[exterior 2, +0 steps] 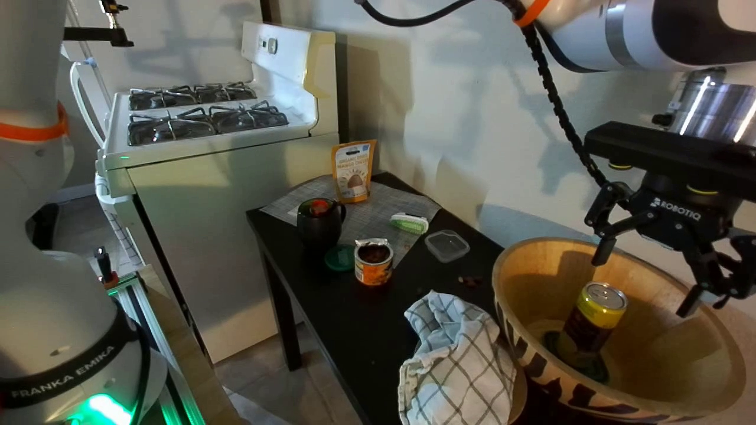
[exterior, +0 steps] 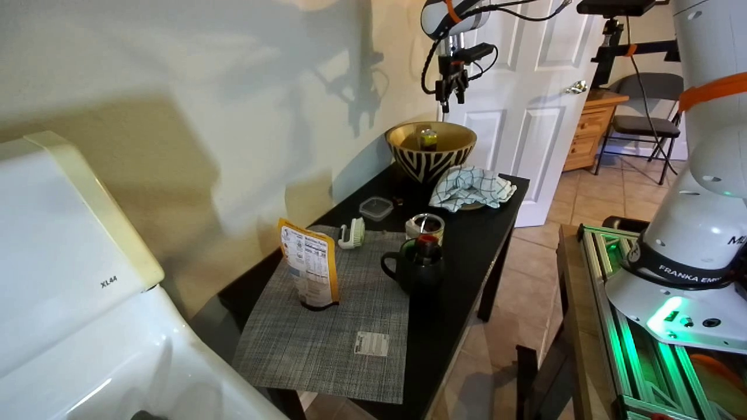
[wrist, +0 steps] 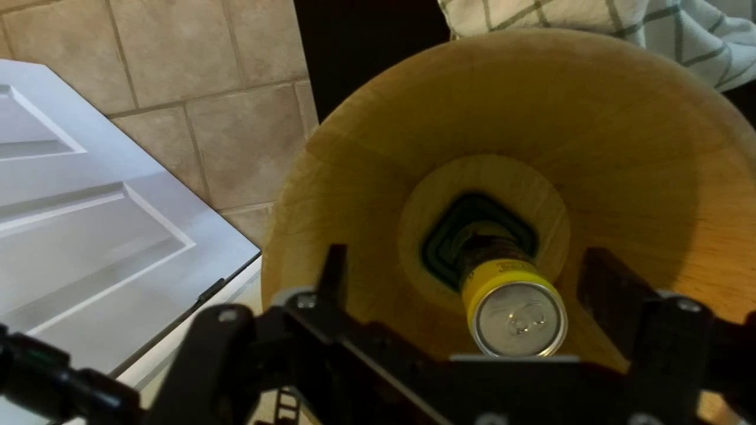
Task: Remove the yellow can from the bowl and put it on the table.
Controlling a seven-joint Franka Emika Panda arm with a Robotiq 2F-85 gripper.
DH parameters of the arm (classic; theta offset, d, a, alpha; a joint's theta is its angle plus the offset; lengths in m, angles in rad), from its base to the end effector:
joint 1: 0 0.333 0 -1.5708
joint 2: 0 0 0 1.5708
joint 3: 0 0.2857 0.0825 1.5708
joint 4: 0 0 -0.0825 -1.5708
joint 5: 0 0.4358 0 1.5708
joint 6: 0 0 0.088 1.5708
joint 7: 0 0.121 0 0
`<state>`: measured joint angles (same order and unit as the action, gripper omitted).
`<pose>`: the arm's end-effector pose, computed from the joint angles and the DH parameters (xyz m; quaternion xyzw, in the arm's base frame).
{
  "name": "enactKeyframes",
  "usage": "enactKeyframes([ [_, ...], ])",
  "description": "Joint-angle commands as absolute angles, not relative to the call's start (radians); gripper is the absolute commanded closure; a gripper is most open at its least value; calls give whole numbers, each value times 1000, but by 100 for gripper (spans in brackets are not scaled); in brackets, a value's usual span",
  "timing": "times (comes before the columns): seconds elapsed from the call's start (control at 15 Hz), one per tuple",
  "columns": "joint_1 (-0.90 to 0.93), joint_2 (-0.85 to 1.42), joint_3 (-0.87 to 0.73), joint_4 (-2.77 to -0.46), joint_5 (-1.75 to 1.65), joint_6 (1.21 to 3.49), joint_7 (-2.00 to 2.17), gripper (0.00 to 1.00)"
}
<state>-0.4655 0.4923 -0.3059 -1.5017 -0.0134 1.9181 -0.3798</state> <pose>0.5304 -0.4836 0.3289 0.9808 -0.1766 -0.0651 0.0508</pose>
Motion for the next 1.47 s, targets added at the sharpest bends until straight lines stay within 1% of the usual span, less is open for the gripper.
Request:
enactKeyframes([
  [0.0, -485, 499, -285, -1486, -23, 1911, -377, 0],
  [0.27, -518, 520, -243, -1486, 45, 1925, -459, 0],
  [0.73, -527, 627, -194, -1449, 58, 2044, -469, 0],
  [1.2, -531, 691, -171, -1395, 56, 2056, -465, 0],
  [1.4, -536, 718, -167, -1369, 55, 2050, -465, 6],
])
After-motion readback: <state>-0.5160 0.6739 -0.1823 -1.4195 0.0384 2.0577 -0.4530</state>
